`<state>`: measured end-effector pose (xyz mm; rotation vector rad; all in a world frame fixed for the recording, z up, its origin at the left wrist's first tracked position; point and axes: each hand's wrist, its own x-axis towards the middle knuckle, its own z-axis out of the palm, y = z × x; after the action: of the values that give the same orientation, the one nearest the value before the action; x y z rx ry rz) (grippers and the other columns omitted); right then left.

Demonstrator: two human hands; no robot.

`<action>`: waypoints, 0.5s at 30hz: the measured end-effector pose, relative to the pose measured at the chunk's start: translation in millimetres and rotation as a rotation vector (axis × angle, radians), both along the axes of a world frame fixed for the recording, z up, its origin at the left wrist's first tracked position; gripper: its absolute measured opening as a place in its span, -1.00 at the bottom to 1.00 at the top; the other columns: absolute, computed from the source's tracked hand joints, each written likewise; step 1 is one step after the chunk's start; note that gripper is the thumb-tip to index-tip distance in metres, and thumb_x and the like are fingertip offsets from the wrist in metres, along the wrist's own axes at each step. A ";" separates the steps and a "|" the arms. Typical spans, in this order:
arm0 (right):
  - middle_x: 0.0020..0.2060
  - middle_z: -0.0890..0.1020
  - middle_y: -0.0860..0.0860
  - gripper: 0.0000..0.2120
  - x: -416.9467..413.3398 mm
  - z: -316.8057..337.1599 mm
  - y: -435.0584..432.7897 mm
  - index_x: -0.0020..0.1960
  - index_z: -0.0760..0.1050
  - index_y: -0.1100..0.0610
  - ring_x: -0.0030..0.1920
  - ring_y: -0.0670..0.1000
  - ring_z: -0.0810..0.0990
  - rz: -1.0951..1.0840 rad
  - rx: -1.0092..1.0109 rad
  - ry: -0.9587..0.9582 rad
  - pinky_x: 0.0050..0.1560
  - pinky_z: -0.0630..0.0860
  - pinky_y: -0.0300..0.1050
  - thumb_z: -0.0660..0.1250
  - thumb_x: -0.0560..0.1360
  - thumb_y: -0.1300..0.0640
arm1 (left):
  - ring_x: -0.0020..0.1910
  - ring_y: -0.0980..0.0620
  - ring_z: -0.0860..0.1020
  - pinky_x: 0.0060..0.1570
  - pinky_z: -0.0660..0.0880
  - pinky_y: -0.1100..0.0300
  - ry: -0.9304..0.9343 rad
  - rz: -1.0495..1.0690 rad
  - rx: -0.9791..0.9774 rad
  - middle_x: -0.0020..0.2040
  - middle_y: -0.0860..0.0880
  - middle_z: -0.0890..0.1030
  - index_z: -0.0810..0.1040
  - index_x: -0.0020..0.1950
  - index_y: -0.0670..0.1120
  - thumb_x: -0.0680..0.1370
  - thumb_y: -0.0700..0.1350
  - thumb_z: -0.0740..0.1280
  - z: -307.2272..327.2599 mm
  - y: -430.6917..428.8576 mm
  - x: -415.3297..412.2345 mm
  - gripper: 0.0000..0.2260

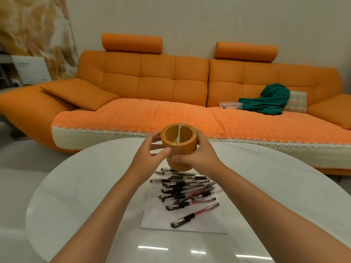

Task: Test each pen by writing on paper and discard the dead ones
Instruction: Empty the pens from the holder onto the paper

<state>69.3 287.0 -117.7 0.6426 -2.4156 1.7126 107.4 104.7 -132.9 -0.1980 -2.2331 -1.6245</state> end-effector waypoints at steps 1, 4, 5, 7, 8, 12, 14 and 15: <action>0.21 0.52 -0.23 -0.12 -6.5 -1.4 -10.5 0.39 0.31 -0.19 0.20 -0.19 0.49 0.021 -0.009 -0.035 0.11 0.54 -0.15 0.69 0.20 0.05 | 0.18 0.25 0.51 0.04 0.48 0.30 0.000 0.024 -0.001 0.23 0.24 0.49 0.38 0.41 0.11 0.57 -0.03 0.41 -0.5 -9.2 -4.7 -0.56; 0.19 0.51 -0.17 -0.13 -27.0 -5.5 -43.1 0.40 0.29 -0.09 0.19 -0.14 0.50 0.067 -0.004 -0.111 0.05 0.52 -0.19 0.69 0.22 0.08 | 0.18 0.25 0.50 -0.02 0.45 0.33 -0.029 0.086 0.020 0.19 0.30 0.47 0.39 0.36 0.15 0.54 0.00 0.45 -4.5 -37.4 -18.0 -0.56; 0.19 0.51 -0.16 -0.13 -34.3 -7.3 -54.0 0.39 0.29 -0.07 0.18 -0.14 0.50 0.076 0.003 -0.127 0.01 0.51 -0.21 0.68 0.23 0.09 | 0.18 0.21 0.50 -0.03 0.44 0.33 -0.040 0.104 0.031 0.19 0.30 0.47 0.38 0.34 0.17 0.53 0.01 0.46 -6.2 -45.8 -22.1 -0.56; 0.19 0.50 -0.14 -0.15 -48.0 -11.7 -74.7 0.36 0.31 -0.06 0.16 -0.11 0.50 0.089 0.014 -0.143 -0.03 0.49 -0.23 0.69 0.22 0.10 | 0.19 0.14 0.50 0.00 0.45 0.28 -0.056 0.147 0.046 0.20 0.25 0.48 0.37 0.32 0.19 0.52 0.02 0.47 -10.7 -61.5 -30.6 -0.56; 0.21 0.48 -0.11 -0.16 -54.5 -14.7 -83.9 0.35 0.32 -0.07 0.17 -0.07 0.50 0.085 0.018 -0.145 -0.03 0.48 -0.23 0.69 0.21 0.09 | 0.21 0.11 0.50 0.04 0.46 0.23 -0.063 0.167 0.054 0.22 0.22 0.48 0.37 0.33 0.19 0.52 0.02 0.48 -13.2 -68.5 -35.2 -0.55; 0.23 0.50 -0.06 -0.18 -74.3 -26.8 -111.7 0.37 0.36 -0.05 0.14 -0.11 0.50 0.102 -0.004 -0.195 -0.07 0.48 -0.25 0.68 0.22 0.15 | 0.24 0.07 0.49 0.11 0.47 0.14 -0.078 0.234 0.069 0.30 0.13 0.49 0.40 0.40 0.12 0.51 0.03 0.48 -26.3 -91.1 -50.8 -0.50; 0.19 0.53 -0.09 -0.22 -80.8 -32.6 -120.6 0.37 0.38 -0.03 0.10 -0.17 0.50 0.126 -0.009 -0.225 -0.10 0.48 -0.26 0.67 0.25 0.19 | 0.25 0.05 0.49 0.12 0.47 0.13 -0.083 0.267 0.067 0.34 0.09 0.49 0.40 0.42 0.09 0.52 0.02 0.47 -33.1 -97.4 -56.0 -0.49; 0.17 0.54 -0.10 -0.24 -84.1 -35.8 -124.3 0.35 0.39 -0.03 0.08 -0.17 0.50 0.129 -0.008 -0.233 -0.10 0.48 -0.26 0.66 0.26 0.20 | 0.26 0.04 0.49 0.12 0.48 0.12 -0.086 0.282 0.066 0.35 0.08 0.49 0.40 0.42 0.08 0.52 0.02 0.47 -36.5 -99.9 -58.2 -0.49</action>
<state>-14.8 162.7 -153.5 0.6429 -2.5694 1.9468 49.2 4.8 -169.4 0.1998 -2.1497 -1.5751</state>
